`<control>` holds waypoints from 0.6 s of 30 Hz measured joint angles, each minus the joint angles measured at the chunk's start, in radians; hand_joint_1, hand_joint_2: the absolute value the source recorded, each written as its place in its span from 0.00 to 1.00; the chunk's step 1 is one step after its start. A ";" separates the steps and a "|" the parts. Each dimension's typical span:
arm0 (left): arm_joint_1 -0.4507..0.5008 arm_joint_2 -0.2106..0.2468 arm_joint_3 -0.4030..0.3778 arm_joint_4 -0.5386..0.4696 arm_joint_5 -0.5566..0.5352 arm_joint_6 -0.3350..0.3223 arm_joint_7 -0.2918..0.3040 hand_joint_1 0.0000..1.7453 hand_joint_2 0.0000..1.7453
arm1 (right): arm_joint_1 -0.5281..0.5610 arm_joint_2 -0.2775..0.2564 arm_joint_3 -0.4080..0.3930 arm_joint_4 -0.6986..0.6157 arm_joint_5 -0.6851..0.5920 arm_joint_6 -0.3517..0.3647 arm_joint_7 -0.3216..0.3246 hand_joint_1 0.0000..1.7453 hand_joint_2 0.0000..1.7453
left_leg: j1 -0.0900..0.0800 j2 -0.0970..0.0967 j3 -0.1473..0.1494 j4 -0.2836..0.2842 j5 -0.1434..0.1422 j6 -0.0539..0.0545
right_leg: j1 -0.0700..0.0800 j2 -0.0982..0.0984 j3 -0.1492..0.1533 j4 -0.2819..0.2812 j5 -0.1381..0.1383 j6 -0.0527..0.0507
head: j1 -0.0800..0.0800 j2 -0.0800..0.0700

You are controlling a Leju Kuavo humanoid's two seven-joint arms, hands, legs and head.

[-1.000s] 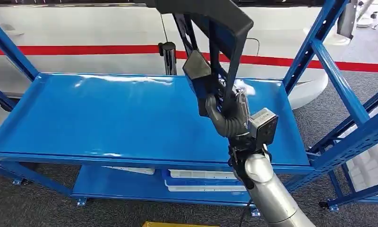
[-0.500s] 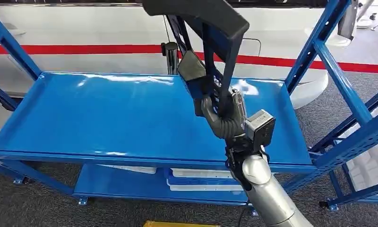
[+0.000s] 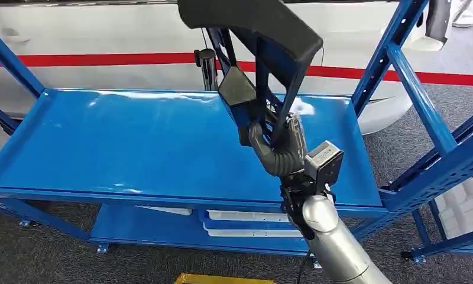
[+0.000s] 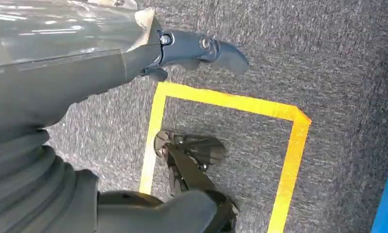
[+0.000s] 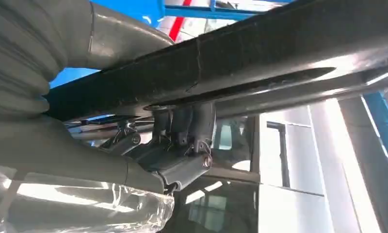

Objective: Take the parts from the cabinet and place them on the table.

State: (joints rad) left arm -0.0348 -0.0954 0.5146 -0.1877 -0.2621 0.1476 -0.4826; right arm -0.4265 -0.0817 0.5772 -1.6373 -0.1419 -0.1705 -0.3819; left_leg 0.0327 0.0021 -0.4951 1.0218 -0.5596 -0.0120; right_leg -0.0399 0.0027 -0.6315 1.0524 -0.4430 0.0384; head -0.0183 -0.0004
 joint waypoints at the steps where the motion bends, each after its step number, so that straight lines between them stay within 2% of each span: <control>1: 0.000 0.000 0.000 0.000 0.000 0.000 0.000 0.00 1.00 | -0.004 0.002 0.000 0.000 0.000 0.002 0.000 1.00 1.00 | 0.000 0.000 -0.017 0.042 -0.032 0.000 | 0.002 -0.001 -0.003 0.000 0.002 -0.007 | 0.001 0.000; 3: 0.000 0.000 0.002 0.000 0.000 0.002 -0.001 0.00 1.00 | -0.012 0.010 0.000 0.000 -0.002 0.008 0.000 1.00 1.00 | -0.002 -0.001 -0.089 0.201 -0.116 -0.001 | 0.009 -0.002 -0.012 0.000 0.009 -0.020 | 0.000 0.000; 4: 0.000 0.000 0.005 0.000 0.000 0.002 -0.001 0.00 1.00 | -0.014 0.013 0.001 0.002 -0.002 0.010 0.000 1.00 1.00 | -0.002 -0.001 -0.120 0.267 -0.142 0.000 | 0.014 -0.002 -0.018 0.000 0.013 -0.026 | 0.001 0.000; 5: 0.000 0.000 0.009 0.000 0.000 0.002 -0.001 0.00 1.00 | -0.016 0.016 0.001 0.004 -0.003 0.010 0.000 1.00 1.00 | -0.002 -0.001 -0.134 0.296 -0.143 0.003 | 0.019 -0.002 -0.024 0.000 0.018 -0.033 | 0.000 0.000; 6: 0.000 0.000 0.010 0.000 0.000 0.002 -0.002 0.00 1.00 | -0.018 0.018 0.001 0.006 -0.005 0.010 0.000 1.00 1.00 | -0.002 -0.001 -0.125 0.278 -0.124 0.008 | 0.023 -0.002 -0.028 0.000 0.022 -0.039 | 0.002 0.000; 7: 0.000 0.000 0.011 0.000 0.000 0.002 -0.002 0.00 1.00 | -0.021 0.021 0.001 0.007 -0.005 0.010 0.000 1.00 1.00 | -0.003 -0.001 -0.093 0.220 -0.087 0.015 | 0.026 -0.002 -0.033 0.000 0.027 -0.042 | 0.000 0.000; 8: -0.001 0.000 0.011 0.000 0.000 0.002 -0.003 0.00 1.00 | -0.026 0.024 0.001 0.007 -0.006 0.011 0.000 1.00 1.00 | -0.005 -0.001 -0.048 0.137 -0.047 0.023 | 0.028 -0.001 -0.036 0.000 0.034 -0.042 | 0.001 0.000; 9: -0.002 0.000 0.012 0.000 0.000 0.002 -0.005 0.00 1.00 | -0.033 0.028 0.001 0.007 -0.007 0.011 0.000 1.00 1.00 | -0.009 -0.002 0.010 0.041 -0.013 0.034 | 0.029 0.000 -0.038 0.000 0.041 -0.039 | 0.001 0.000; 10: -0.005 0.000 0.012 0.000 0.000 0.002 -0.006 0.00 1.00 | -0.036 0.032 0.001 0.007 -0.007 0.011 0.000 1.00 1.00 | -0.015 -0.003 0.018 0.010 -0.024 0.032 | 0.031 0.000 -0.038 -0.001 0.048 -0.034 | 0.002 0.000; 11: -0.006 -0.002 0.012 -0.001 0.000 0.002 -0.008 0.00 1.00 | -0.042 0.032 0.001 0.007 -0.008 0.011 0.000 1.00 1.00 | -0.022 -0.002 0.009 0.007 -0.010 0.031 | 0.033 -0.002 -0.039 -0.003 0.052 -0.028 | 0.005 0.000; 12: -0.006 -0.002 0.013 -0.001 0.000 0.002 -0.009 0.00 1.00 | -0.044 0.034 0.001 0.007 -0.008 0.011 0.000 1.00 1.00 | -0.027 -0.002 0.004 0.008 -0.005 0.035 | 0.028 -0.003 -0.040 -0.005 0.059 -0.018 | 0.002 0.000; 13: -0.005 -0.001 0.013 0.000 0.000 0.002 -0.009 0.00 1.00 | -0.044 0.035 0.002 0.007 -0.008 0.011 0.000 1.00 1.00 | -0.033 -0.003 0.002 0.008 0.003 0.041 | 0.022 -0.004 -0.039 -0.013 0.069 -0.010 | 0.004 0.000; 14: -0.003 -0.001 0.014 0.000 0.000 0.002 -0.009 0.00 1.00 | -0.044 0.036 0.002 0.008 -0.008 0.012 0.000 1.00 1.00 | -0.035 -0.003 -0.007 -0.001 0.022 0.050 | 0.023 -0.004 -0.043 -0.024 0.086 -0.001 | 0.002 0.000; 15: -0.004 -0.002 0.015 0.000 0.000 0.002 -0.009 0.00 1.00 | -0.047 0.035 0.002 0.009 -0.008 0.011 0.000 1.00 1.00 | -0.023 0.001 -0.019 -0.015 0.048 0.057 | 0.033 -0.004 -0.053 -0.025 0.086 0.004 | 0.004 0.000; 16: -0.007 -0.002 0.016 -0.001 0.000 0.002 -0.011 0.00 1.00 | -0.049 0.035 0.001 0.010 -0.008 0.011 0.000 1.00 1.00 | -0.027 0.004 -0.026 -0.019 0.063 0.060 | 0.030 -0.003 -0.075 -0.003 0.045 -0.007 | 0.004 0.000; 17: -0.006 -0.002 0.016 -0.001 0.000 0.001 -0.014 0.00 1.00 | -0.051 0.035 0.001 0.011 -0.007 0.012 0.001 1.00 1.00 | -0.027 0.007 -0.044 -0.020 0.077 0.067 | 0.030 -0.003 -0.100 0.053 -0.017 -0.022 | 0.008 0.000; 18: -0.005 -0.002 0.017 -0.001 0.000 0.000 -0.017 0.00 1.00 | -0.051 0.035 0.001 0.013 -0.008 0.011 0.001 1.00 1.00 | -0.028 0.008 -0.059 -0.019 0.090 0.069 | 0.029 -0.003 -0.115 0.128 -0.073 -0.031 | 0.011 0.000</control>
State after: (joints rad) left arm -0.0396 -0.0977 0.5314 -0.1885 -0.2617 0.1480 -0.4993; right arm -0.4773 -0.0469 0.5779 -1.6243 -0.1495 -0.1591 -0.3811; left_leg 0.0044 0.0097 -0.5544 1.0028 -0.4695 0.0568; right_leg -0.0106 -0.0001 -0.7464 1.1802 -0.5164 0.0076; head -0.0069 0.0000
